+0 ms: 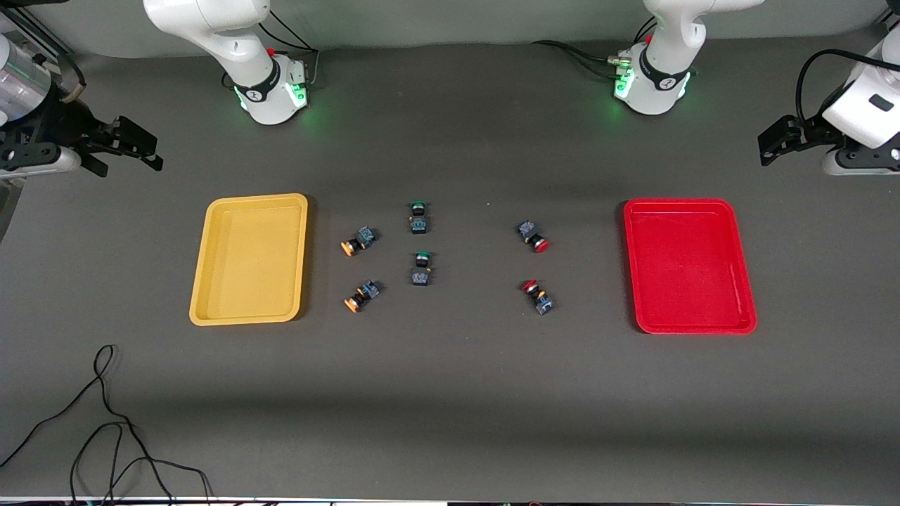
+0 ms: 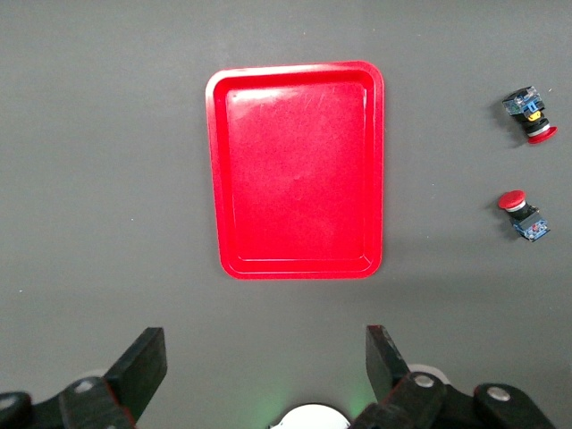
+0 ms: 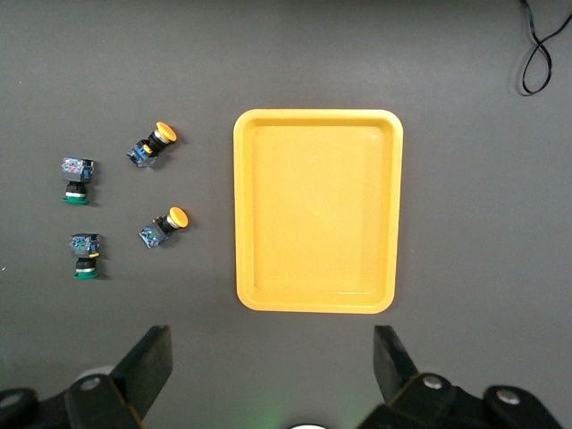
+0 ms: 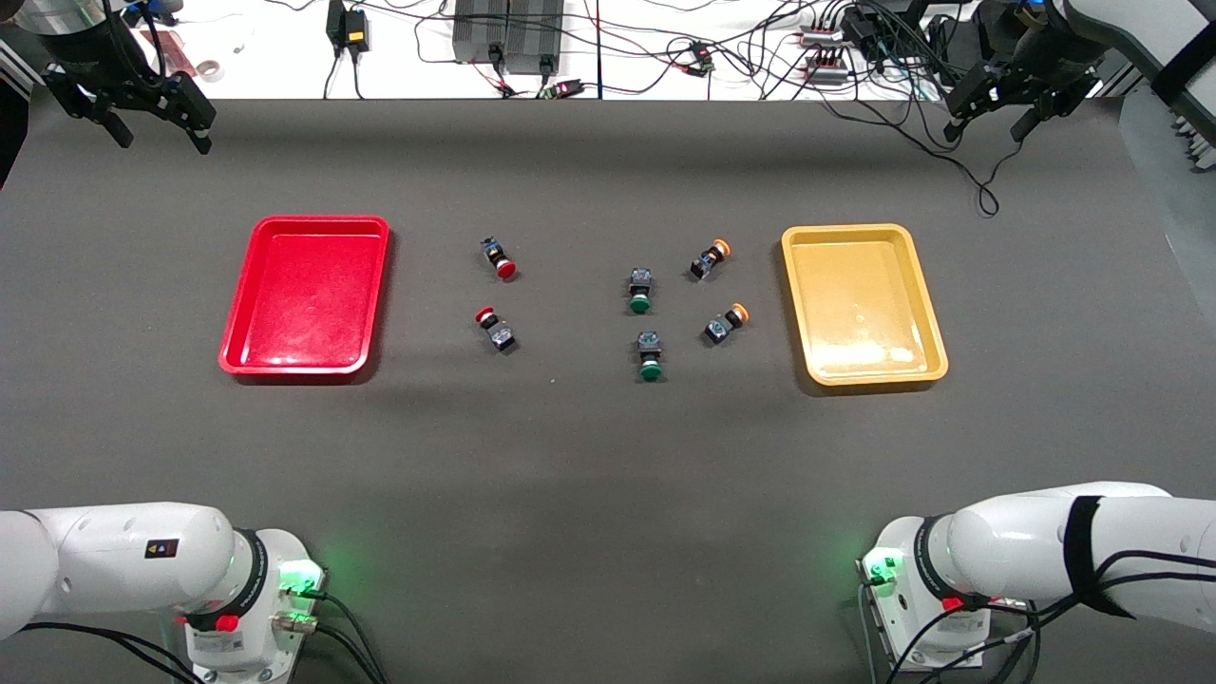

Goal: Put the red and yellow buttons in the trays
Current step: 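Reach the right gripper to a yellow button while the left gripper reaches a red button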

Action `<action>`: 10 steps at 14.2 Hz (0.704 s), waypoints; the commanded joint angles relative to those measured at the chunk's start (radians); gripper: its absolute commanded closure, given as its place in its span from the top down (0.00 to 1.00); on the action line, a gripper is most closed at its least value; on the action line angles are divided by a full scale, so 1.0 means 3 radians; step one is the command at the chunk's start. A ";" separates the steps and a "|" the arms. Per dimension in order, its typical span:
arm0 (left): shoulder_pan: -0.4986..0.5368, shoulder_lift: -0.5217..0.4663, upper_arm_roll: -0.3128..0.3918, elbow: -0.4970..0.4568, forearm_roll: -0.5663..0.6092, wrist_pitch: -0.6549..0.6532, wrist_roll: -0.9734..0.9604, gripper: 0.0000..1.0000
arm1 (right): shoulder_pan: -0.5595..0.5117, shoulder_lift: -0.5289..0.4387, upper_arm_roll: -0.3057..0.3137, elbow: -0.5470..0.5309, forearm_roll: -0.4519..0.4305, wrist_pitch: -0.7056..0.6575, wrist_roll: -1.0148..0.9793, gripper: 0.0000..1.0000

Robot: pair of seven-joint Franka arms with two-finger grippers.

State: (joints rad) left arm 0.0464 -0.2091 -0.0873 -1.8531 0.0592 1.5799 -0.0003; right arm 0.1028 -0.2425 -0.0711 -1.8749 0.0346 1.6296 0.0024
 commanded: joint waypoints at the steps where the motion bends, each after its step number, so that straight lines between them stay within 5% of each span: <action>1: -0.0017 -0.0009 0.0005 -0.0026 0.0002 -0.0015 -0.0020 0.99 | -0.0020 0.0077 0.0007 0.0129 -0.0059 -0.0104 -0.0049 1.00; 5: -0.0042 0.0037 -0.0001 -0.0031 0.0002 0.0046 -0.0040 0.99 | 0.0025 0.0352 0.0063 0.0124 -0.0003 -0.0084 0.0032 1.00; 10: -0.0369 0.0297 -0.0128 -0.0020 -0.0121 0.0133 -0.0493 0.99 | 0.0036 0.0803 0.0701 -0.0421 0.0202 0.0982 0.1446 1.00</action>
State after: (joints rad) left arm -0.0107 -0.1553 -0.1118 -1.8551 0.0332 1.5963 -0.0474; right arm 0.1094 -0.0408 0.0633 -1.9180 0.0808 1.7879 0.2707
